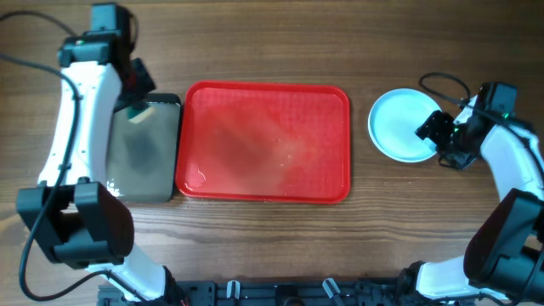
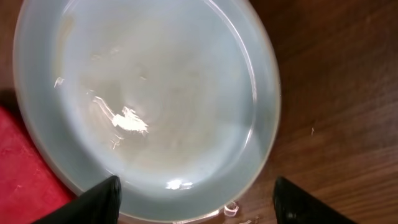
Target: Clean dirty plates on tray and stack at the side
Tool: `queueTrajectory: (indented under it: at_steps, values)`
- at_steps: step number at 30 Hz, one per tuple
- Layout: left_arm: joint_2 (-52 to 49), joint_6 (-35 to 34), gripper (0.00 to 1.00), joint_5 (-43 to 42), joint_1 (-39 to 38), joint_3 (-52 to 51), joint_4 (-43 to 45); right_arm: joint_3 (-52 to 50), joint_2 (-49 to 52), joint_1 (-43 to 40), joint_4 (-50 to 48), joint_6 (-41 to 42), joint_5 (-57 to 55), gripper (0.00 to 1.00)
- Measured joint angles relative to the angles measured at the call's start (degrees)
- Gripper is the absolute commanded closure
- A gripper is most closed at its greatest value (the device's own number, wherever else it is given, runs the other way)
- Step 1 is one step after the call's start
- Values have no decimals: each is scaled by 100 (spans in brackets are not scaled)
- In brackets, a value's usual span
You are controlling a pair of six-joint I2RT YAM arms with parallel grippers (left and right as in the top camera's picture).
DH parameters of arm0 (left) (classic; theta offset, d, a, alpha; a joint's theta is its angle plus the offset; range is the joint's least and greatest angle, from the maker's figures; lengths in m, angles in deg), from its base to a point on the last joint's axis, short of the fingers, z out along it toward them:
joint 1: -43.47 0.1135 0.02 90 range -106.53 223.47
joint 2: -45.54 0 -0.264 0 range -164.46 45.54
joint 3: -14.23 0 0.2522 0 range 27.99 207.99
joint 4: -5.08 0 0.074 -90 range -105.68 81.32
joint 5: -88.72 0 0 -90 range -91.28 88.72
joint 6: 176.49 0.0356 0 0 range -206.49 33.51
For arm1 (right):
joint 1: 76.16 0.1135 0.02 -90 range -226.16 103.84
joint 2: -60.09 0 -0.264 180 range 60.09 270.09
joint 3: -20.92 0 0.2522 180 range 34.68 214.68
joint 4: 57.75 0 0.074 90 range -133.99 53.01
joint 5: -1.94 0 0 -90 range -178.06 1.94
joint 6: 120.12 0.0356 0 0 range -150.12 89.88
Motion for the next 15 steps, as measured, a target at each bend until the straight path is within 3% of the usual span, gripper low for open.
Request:
queueTrajectory:
  at_steps: [4,9,11,12,15]
  values:
    - [0,372,96,-7,562,-601,74,1143,-122,575,710,-343,219,18]
    - [-15,1036,96,-35,610,-1696,1263,1239,-181,1515,680,-446,286,17]
    - [-15,1405,90,-127,610,-2345,1941,1239,-181,1659,678,-448,286,18]
    - [-15,1659,68,-234,610,-2479,2017,1239,-181,1679,673,-448,286,18]
    - [-15,2310,23,-452,603,-2850,2028,1239,-181,1679,671,-448,286,17]
